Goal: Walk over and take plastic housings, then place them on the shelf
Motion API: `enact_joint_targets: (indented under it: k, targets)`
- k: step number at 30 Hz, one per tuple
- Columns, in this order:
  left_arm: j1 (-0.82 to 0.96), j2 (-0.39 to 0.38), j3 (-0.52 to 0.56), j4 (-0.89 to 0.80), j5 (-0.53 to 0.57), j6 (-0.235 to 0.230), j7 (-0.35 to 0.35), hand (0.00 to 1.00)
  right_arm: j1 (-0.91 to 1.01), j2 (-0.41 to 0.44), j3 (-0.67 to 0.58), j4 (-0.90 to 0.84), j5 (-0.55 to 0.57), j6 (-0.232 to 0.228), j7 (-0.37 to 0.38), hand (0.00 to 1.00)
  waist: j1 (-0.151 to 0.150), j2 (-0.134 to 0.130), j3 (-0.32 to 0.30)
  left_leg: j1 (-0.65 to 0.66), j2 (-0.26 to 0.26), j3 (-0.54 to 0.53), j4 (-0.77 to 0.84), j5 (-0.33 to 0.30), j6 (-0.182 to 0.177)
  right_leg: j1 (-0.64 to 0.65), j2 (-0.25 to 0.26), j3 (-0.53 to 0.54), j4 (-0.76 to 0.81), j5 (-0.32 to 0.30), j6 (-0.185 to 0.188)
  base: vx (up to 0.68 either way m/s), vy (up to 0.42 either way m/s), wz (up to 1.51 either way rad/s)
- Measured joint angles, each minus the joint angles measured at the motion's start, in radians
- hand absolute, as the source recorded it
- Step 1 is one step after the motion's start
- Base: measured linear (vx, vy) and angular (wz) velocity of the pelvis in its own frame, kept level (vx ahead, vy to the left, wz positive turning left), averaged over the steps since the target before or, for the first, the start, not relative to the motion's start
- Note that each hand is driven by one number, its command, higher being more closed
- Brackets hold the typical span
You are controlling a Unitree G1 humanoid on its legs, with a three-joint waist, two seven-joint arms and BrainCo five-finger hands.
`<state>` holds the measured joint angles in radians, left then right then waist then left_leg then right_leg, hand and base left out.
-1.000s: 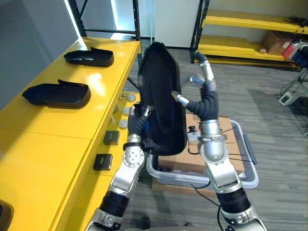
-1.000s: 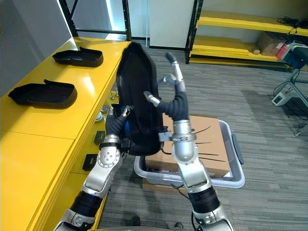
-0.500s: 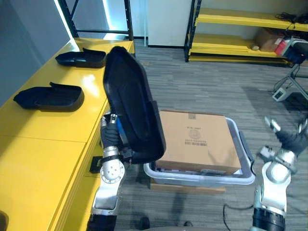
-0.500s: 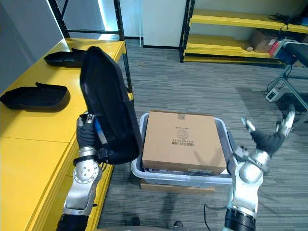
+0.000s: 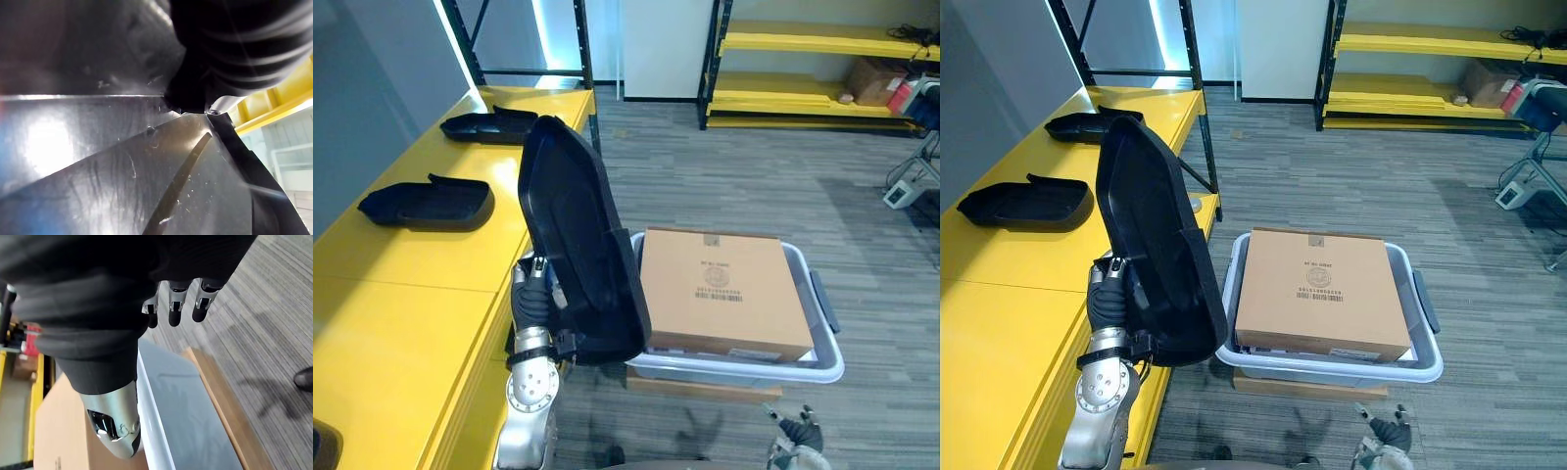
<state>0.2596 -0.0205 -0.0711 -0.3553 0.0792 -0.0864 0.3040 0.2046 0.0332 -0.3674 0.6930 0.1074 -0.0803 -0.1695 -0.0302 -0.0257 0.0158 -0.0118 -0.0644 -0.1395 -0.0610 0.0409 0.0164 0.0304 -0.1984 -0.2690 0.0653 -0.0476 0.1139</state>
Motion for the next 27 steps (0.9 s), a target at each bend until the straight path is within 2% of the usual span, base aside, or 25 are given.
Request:
enact_joint_targets:
  k: [3, 6, 7, 8, 9, 11, 12, 14, 15, 16, 18, 19, 20, 21, 22, 23, 24, 25, 27]
  targets:
    - [0.003, -0.015, -0.007, -0.03, -0.008, 0.0, -0.001, 1.0, -0.001, 0.0, 0.055, 0.026, 0.002, 0.0, 0.0, 0.0, 0.014, -0.001, 0.006, -0.046, -0.014, -0.069, 0.047, -0.009, -0.007, 0.0, -0.014, -0.083, 0.052, -0.038, 0.01, -0.04, -0.046, 0.84]
    - [-0.002, -0.028, -0.015, -0.086, -0.01, -0.011, 0.0, 1.0, -0.008, 0.003, 0.103, 0.038, 0.001, 0.0, 0.0, 0.0, 0.043, 0.007, 0.027, -0.122, -0.042, -0.161, 0.138, -0.023, -0.018, 0.002, -0.041, -0.207, 0.111, -0.074, 0.006, -0.01, -0.027, 1.2]
    - [-0.007, -0.033, -0.015, -0.098, -0.011, -0.016, 0.0, 1.0, -0.022, 0.002, 0.113, 0.039, 0.001, 0.0, 0.0, 0.0, 0.045, 0.016, 0.04, -0.157, -0.03, -0.118, 0.177, -0.045, -0.006, 0.014, -0.048, -0.261, 0.127, -0.086, 0.007, -0.04, -0.009, 1.38]
    - [-0.009, -0.036, -0.017, -0.106, -0.021, -0.019, 0.0, 1.0, -0.036, 0.002, 0.123, 0.039, 0.001, 0.0, -0.001, 0.0, 0.044, 0.026, 0.052, -0.188, 0.009, 0.003, 0.213, -0.053, 0.007, 0.035, -0.054, -0.318, 0.138, -0.093, 0.012, -0.05, -0.01, 1.39]
    - [-0.01, -0.036, -0.02, -0.106, -0.024, -0.021, 0.0, 1.0, -0.042, -0.001, 0.131, 0.041, 0.001, 0.0, -0.002, 0.0, 0.045, 0.023, 0.058, -0.194, 0.029, 0.064, 0.226, -0.054, 0.008, 0.04, -0.059, -0.34, 0.147, -0.097, 0.013, -0.03, 0.011, 1.22]
    - [-0.015, -0.035, -0.038, -0.106, -0.029, -0.022, 0.0, 1.0, -0.067, 0.001, 0.176, 0.037, 0.002, 0.0, -0.002, 0.0, 0.059, 0.031, 0.057, -0.223, 0.109, 0.338, 0.283, -0.095, 0.043, 0.077, -0.071, -0.425, 0.159, -0.103, 0.02, 0.05, 0.03, 1.06]
    - [-0.018, -0.035, -0.047, -0.106, -0.029, -0.023, 0.0, 1.0, -0.07, 0.001, 0.188, 0.035, 0.001, 0.0, -0.002, 0.0, 0.058, 0.028, 0.058, -0.226, 0.128, 0.4, 0.295, -0.099, 0.042, 0.087, -0.077, -0.453, 0.158, -0.104, 0.023, 0.08, 0.041, 1.2]
    - [-0.044, -0.035, -0.084, -0.105, -0.029, -0.036, -0.002, 1.0, -0.082, 0.005, 0.219, 0.031, 0.002, 0.0, -0.002, 0.0, 0.067, 0.028, 0.058, -0.243, 0.199, 0.608, 0.368, -0.145, 0.052, 0.119, -0.094, -0.552, 0.15, -0.104, 0.03, 0.1, 0.081, 1.23]
    - [-0.056, -0.037, -0.096, -0.105, -0.029, -0.038, -0.009, 1.0, -0.081, 0.007, 0.224, 0.027, 0.001, 0.0, -0.001, 0.0, 0.073, 0.034, 0.054, -0.258, 0.211, 0.648, 0.397, -0.162, 0.06, 0.128, -0.101, -0.585, 0.15, -0.101, 0.041, 0.1, 0.087, 0.96]
    - [-0.062, -0.038, -0.099, -0.104, -0.03, -0.039, -0.016, 1.0, -0.084, 0.008, 0.225, 0.027, 0.001, 0.0, -0.001, 0.0, 0.076, 0.034, 0.054, -0.27, 0.207, 0.641, 0.413, -0.167, 0.06, 0.135, -0.104, -0.601, 0.15, -0.099, 0.045, 0.13, 0.149, 0.94]
    - [-0.095, -0.037, -0.121, -0.075, -0.031, -0.044, -0.022, 1.0, -0.09, 0.016, 0.222, 0.028, 0.0, 0.0, 0.0, 0.0, 0.099, 0.013, 0.059, -0.288, 0.148, 0.567, 0.455, -0.212, 0.073, 0.182, -0.147, -0.669, 0.19, -0.098, 0.046, 0.15, 0.189, 0.96]
    - [-0.101, -0.037, -0.123, -0.067, -0.032, -0.044, -0.022, 1.0, -0.089, 0.016, 0.22, 0.029, 0.0, 0.001, 0.0, 0.0, 0.101, 0.01, 0.06, -0.287, 0.141, 0.558, 0.459, -0.22, 0.07, 0.186, -0.157, -0.675, 0.204, -0.098, 0.046, 0.19, 0.205, 0.89]
    - [-0.117, -0.036, -0.129, -0.043, -0.04, -0.044, -0.022, 1.0, -0.088, 0.015, 0.217, 0.032, -0.001, 0.003, -0.001, 0.0, 0.101, 0.003, 0.06, -0.286, 0.112, 0.526, 0.477, -0.242, 0.083, 0.197, -0.198, -0.689, 0.282, -0.097, 0.043, 0.18, 0.179, 0.8]
    - [-0.13, -0.034, -0.135, -0.025, -0.046, -0.043, -0.021, 1.0, -0.089, 0.014, 0.215, 0.031, -0.001, 0.005, -0.001, 0.0, 0.099, 0.0, 0.061, -0.281, 0.093, 0.495, 0.495, -0.256, 0.097, 0.189, -0.238, -0.674, 0.375, -0.094, -0.007, 0.28, 0.266, 1.13]
    - [-0.141, -0.028, -0.147, -0.001, -0.049, -0.042, -0.021, 1.0, -0.088, 0.013, 0.214, 0.034, -0.004, 0.012, -0.001, 0.0, 0.094, -0.001, 0.062, -0.257, 0.074, 0.454, 0.499, -0.271, 0.109, 0.165, -0.278, -0.592, 0.507, -0.071, -0.103, 0.26, 0.182, 1.0]
    - [-0.15, -0.016, -0.163, 0.012, -0.05, -0.041, -0.02, 1.0, -0.088, 0.007, 0.211, 0.036, -0.005, 0.014, 0.0, 0.0, 0.091, -0.001, 0.061, -0.238, 0.067, 0.415, 0.495, -0.277, 0.111, 0.124, -0.264, -0.477, 0.583, -0.115, -0.106, 0.27, 0.152, 0.92]
    - [-0.153, -0.009, -0.17, 0.014, -0.049, -0.041, -0.02, 1.0, -0.09, 0.008, 0.217, 0.036, -0.006, 0.015, 0.003, 0.0, 0.088, -0.001, 0.061, -0.226, 0.065, 0.396, 0.487, -0.277, 0.111, 0.095, -0.241, -0.404, 0.616, -0.145, -0.091, 0.28, 0.109, 0.93]
    - [-0.159, 0.004, -0.184, 0.014, -0.049, -0.041, -0.019, 1.0, -0.097, 0.008, 0.22, 0.04, -0.01, 0.014, 0.003, 0.0, 0.083, -0.003, 0.06, -0.198, 0.061, 0.36, 0.467, -0.274, 0.108, 0.038, -0.188, -0.279, 0.644, -0.192, -0.076, 0.27, 0.097, 0.97]
    - [-0.173, 0.017, -0.202, 0.019, -0.047, -0.042, -0.017, 1.0, -0.1, 0.007, 0.217, 0.042, -0.013, 0.012, 0.002, 0.0, 0.079, -0.016, 0.052, -0.153, 0.035, 0.295, 0.439, -0.269, 0.103, -0.044, -0.113, -0.143, 0.618, -0.248, -0.061, 0.31, 0.062, 1.11]
